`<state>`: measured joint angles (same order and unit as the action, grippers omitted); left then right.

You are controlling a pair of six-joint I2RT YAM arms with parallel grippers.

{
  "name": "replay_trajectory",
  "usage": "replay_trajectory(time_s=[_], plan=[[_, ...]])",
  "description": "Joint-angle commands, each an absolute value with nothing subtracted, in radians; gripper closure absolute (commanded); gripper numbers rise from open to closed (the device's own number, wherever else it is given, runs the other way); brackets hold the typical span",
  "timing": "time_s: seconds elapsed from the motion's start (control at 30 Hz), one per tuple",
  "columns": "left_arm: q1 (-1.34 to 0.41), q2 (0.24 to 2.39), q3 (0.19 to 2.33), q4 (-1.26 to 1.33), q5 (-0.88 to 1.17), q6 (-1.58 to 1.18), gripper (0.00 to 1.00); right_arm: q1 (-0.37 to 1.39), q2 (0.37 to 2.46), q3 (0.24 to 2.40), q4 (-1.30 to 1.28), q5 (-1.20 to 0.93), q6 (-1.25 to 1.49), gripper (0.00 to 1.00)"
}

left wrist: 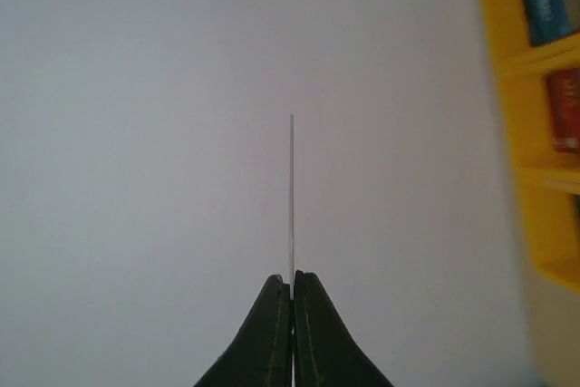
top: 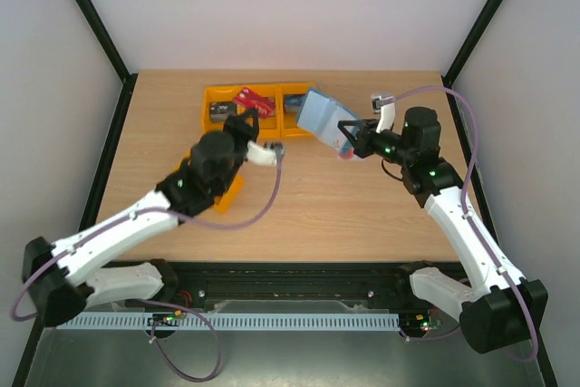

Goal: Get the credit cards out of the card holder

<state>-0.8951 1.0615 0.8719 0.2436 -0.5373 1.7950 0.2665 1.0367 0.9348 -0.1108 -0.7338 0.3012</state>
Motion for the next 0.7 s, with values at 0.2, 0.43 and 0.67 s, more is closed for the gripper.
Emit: replay_trajectory(time_s=[0.2,0.43,0.67], plan=[[-0.557,1.573,1.439,-0.628,-0.482,1.304,0.98,0.243,0.993,0.871,-0.115,-0.591,0.322,0.98],[-0.450,1.794,1.654,-0.498,-0.438,1.205,0.98,0.241,0.992,0.853,-0.107,-0.565,0.320,0.98],[-0.394,1.957,1.768,-0.203,-0.434,1.103,0.98,0.241,0.979,0.863,-0.157,-0.514,0.328,0.98]])
